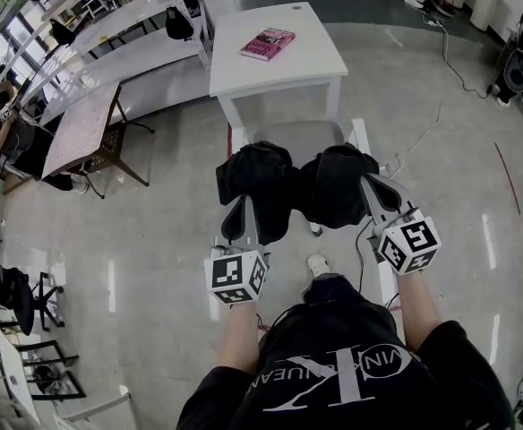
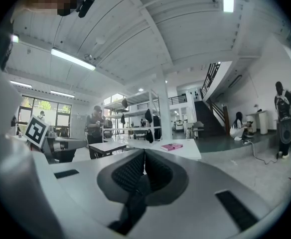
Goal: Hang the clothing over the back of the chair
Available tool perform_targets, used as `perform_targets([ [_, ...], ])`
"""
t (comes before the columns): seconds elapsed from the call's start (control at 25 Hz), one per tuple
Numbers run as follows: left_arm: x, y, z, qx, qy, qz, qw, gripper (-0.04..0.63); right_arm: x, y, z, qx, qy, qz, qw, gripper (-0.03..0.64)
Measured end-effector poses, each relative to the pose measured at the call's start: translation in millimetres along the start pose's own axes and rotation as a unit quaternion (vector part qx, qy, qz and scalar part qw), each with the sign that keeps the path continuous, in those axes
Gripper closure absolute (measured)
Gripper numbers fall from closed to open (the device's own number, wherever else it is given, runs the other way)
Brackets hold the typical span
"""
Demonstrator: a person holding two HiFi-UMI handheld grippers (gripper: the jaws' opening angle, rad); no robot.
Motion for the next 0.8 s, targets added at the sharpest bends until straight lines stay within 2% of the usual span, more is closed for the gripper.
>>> perform_targets([
  [0.8, -10.5, -4.2, -2.8, -0.007, 0.012, -0.003, 0.9999, 0.584, -3.9, -8.0, -5.0, 0.007, 0.012, -0.006, 1.0, 0.601],
])
Point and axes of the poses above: the fingertips, and each gripper's own axes: x forward along the fingers, z to its right, y out of its top, the point moved 3 cm from there along -x, backward along the fingers, and after that the axes turned 5 degrees about -x, right-handed, at the moved point
